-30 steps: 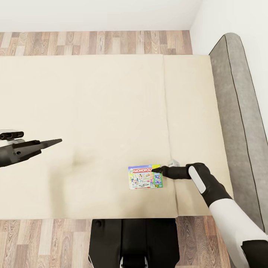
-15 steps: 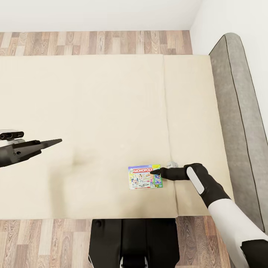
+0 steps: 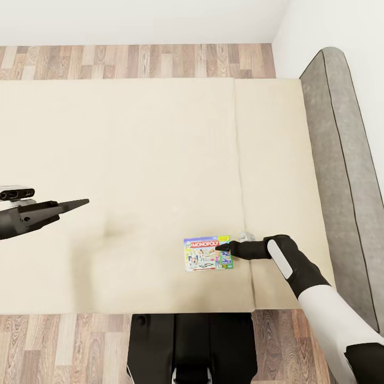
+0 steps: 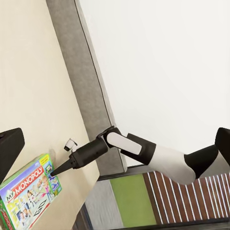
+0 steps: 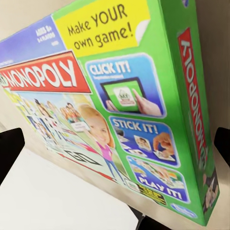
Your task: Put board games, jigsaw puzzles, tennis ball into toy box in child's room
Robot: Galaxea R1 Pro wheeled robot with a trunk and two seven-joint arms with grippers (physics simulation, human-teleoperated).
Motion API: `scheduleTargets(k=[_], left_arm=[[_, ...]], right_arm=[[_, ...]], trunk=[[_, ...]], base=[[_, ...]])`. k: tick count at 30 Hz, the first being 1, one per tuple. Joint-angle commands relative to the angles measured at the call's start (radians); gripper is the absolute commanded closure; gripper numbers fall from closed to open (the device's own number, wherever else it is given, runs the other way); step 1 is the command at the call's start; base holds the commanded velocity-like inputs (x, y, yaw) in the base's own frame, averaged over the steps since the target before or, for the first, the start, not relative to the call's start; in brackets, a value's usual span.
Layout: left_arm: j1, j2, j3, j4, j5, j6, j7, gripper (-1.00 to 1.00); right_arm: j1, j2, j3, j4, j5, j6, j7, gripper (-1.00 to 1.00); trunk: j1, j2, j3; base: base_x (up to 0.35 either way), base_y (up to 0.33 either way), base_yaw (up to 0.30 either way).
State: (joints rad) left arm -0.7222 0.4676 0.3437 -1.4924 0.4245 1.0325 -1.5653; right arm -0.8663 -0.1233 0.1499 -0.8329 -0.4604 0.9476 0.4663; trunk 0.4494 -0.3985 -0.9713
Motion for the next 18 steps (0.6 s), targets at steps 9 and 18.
scheduleTargets(k=[9, 18], left_arm=[[0.000, 0.000, 0.000, 0.000, -0.001, 0.011, -0.004, -1.00], [0.000, 0.000, 0.000, 0.000, -0.001, 0.011, -0.004, -1.00]], right_arm=[[0.000, -0.001, 0.002, -0.001, 0.008, 0.000, 0.006, -1.00], [0.000, -0.001, 0.002, 0.000, 0.008, 0.000, 0.006, -1.00]], trunk=[[0.001, -0.002, -0.001], [0.001, -0.002, -0.001]], base=[[0.000, 0.029, 0.000], [0.000, 0.013, 0.000]])
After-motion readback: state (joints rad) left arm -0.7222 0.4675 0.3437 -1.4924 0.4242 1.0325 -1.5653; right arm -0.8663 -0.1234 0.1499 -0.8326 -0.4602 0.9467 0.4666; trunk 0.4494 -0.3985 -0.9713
